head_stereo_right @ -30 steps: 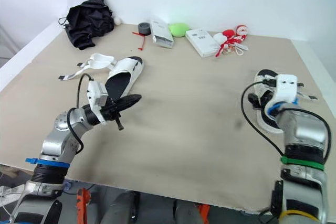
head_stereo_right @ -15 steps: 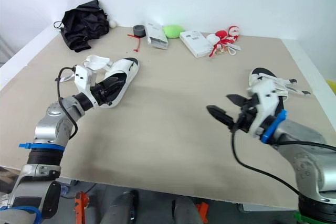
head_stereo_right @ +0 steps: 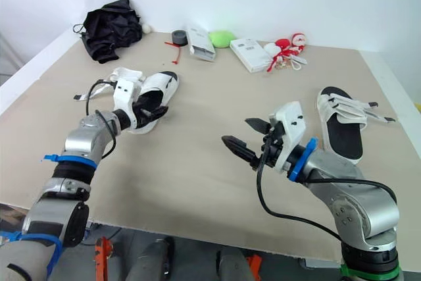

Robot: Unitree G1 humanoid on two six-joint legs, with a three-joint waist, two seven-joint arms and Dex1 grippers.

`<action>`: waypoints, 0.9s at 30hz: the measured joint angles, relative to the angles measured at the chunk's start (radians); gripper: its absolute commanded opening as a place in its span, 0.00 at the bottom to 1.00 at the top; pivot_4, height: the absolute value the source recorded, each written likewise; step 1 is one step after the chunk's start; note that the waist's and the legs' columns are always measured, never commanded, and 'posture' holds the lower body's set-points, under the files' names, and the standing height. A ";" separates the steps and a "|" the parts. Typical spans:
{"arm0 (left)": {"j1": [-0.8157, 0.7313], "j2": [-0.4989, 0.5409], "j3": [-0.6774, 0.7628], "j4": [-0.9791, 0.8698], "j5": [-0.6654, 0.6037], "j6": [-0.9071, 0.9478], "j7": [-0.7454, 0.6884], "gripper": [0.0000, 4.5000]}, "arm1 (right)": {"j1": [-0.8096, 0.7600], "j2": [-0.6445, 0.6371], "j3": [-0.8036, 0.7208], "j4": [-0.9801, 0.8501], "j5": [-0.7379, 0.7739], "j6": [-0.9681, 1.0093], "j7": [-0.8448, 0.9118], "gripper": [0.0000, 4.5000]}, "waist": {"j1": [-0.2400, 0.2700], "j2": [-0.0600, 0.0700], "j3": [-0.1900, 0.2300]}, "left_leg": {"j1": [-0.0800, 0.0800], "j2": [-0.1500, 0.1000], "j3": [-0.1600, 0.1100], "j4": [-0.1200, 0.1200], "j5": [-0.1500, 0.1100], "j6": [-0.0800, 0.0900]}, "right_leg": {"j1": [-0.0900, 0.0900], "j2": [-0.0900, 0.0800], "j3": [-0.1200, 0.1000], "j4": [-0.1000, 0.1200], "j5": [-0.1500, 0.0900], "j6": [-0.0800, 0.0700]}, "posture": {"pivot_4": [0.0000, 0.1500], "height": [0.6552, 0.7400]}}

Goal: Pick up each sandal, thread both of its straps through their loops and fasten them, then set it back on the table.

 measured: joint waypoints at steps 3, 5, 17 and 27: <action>-0.074 -0.023 -0.002 0.101 0.015 -0.003 0.000 0.97 | -0.005 0.017 0.031 -0.024 -0.002 -0.008 -0.015 0.99 | 0.000 0.000 0.000 | 0.000 0.000 0.000 0.000 0.000 0.000 | 0.000 0.000 0.000 0.000 0.000 0.000 | 1.00 0.91; -0.140 -0.041 0.003 0.211 0.018 -0.026 0.007 0.97 | -0.013 0.032 0.058 -0.050 -0.009 -0.027 -0.023 0.99 | 0.000 0.000 0.000 | 0.000 0.000 0.000 0.000 0.000 0.000 | 0.000 0.000 0.000 0.000 0.000 0.000 | 1.00 0.91; -0.309 -0.105 0.044 0.570 0.081 -0.243 0.068 0.44 | -0.072 0.094 0.184 -0.066 -0.079 -0.106 -0.062 0.99 | 0.000 0.000 0.000 | -0.001 -0.001 0.000 0.000 0.000 0.000 | 0.000 -0.001 -0.001 0.000 0.000 0.000 | 1.00 0.91; -0.315 -0.102 0.061 0.589 0.096 -0.266 -0.001 0.01 | -0.072 0.095 0.176 -0.049 -0.092 -0.135 -0.065 0.99 | 0.001 0.000 0.000 | -0.001 -0.001 -0.001 0.000 0.001 -0.001 | 0.000 -0.001 -0.001 0.000 0.000 0.000 | 1.00 0.91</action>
